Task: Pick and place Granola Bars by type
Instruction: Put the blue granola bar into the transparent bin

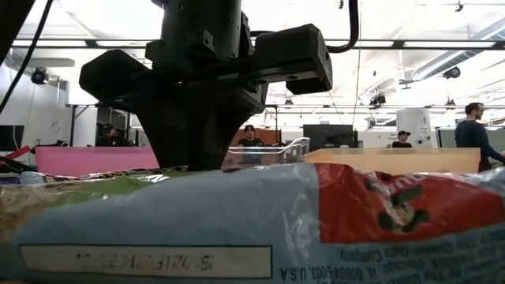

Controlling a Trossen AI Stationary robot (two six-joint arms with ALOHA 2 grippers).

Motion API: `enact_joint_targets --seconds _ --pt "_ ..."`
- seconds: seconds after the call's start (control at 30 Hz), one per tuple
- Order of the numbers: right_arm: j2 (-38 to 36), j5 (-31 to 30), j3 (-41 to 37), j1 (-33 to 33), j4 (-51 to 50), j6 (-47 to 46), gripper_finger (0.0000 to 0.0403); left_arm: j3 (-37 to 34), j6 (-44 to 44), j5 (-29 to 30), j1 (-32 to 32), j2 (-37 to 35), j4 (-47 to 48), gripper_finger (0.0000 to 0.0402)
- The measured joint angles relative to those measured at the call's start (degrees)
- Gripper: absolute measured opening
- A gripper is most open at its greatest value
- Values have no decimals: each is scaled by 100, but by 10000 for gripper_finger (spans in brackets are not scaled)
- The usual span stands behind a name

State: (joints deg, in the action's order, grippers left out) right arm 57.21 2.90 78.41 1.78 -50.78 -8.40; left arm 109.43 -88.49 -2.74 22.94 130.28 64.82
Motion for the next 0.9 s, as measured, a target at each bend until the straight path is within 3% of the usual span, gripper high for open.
enact_joint_targets --seconds 0.57,0.9 --pt "0 0 0 0 0 6 8 385 214 -57 -87 -133 97 55" --pt "-4 0 0 0 0 6 8 382 583 24 -208 -268 653 55"
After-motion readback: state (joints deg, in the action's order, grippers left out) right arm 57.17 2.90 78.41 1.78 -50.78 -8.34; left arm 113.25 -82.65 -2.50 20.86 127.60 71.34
